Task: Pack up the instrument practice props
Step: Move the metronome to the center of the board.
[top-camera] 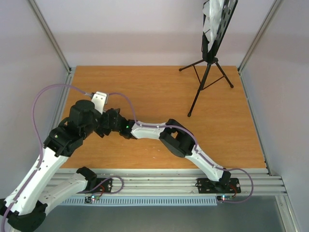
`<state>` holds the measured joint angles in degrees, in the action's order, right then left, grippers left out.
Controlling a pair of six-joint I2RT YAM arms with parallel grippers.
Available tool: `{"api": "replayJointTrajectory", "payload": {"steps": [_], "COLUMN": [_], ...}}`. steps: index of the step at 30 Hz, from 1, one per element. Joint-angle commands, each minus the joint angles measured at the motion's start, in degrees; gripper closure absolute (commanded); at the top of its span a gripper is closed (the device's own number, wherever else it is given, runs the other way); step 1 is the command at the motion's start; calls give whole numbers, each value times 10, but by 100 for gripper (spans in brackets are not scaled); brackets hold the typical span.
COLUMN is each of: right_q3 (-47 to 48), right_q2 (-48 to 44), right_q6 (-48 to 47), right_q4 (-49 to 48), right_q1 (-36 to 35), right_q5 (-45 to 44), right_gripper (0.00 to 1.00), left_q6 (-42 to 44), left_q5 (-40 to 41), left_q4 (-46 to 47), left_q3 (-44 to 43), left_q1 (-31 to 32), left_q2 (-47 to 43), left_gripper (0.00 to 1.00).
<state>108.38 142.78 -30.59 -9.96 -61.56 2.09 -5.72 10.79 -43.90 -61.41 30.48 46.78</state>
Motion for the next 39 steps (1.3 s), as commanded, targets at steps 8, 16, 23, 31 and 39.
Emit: {"api": "replayJointTrajectory", "payload": {"steps": [8, 16, 23, 31, 39], "right_q3": [-321, -623, -742, -652, -521], "right_q2": [-265, -563, -889, -853, -714], "right_q6": [20, 74, 155, 202, 204], "right_q4": [-137, -142, 121, 235, 206], "right_q1": [-10, -5, 134, 445, 606], "right_q5": [22, -122, -195, -12, 88], "right_gripper": [1, 2, 2, 4, 5], "left_q6": [7, 5, 3, 3, 0], "left_q5": [19, 23, 13, 4, -13], "left_q4": [33, 38, 38, 36, 38], "left_q3": [14, 22, 23, 24, 27], "left_q1": [-4, -5, -4, -5, -4], "left_q2": [-21, -20, -13, -3, -10], "left_gripper": [1, 1, 1, 1, 1]}}
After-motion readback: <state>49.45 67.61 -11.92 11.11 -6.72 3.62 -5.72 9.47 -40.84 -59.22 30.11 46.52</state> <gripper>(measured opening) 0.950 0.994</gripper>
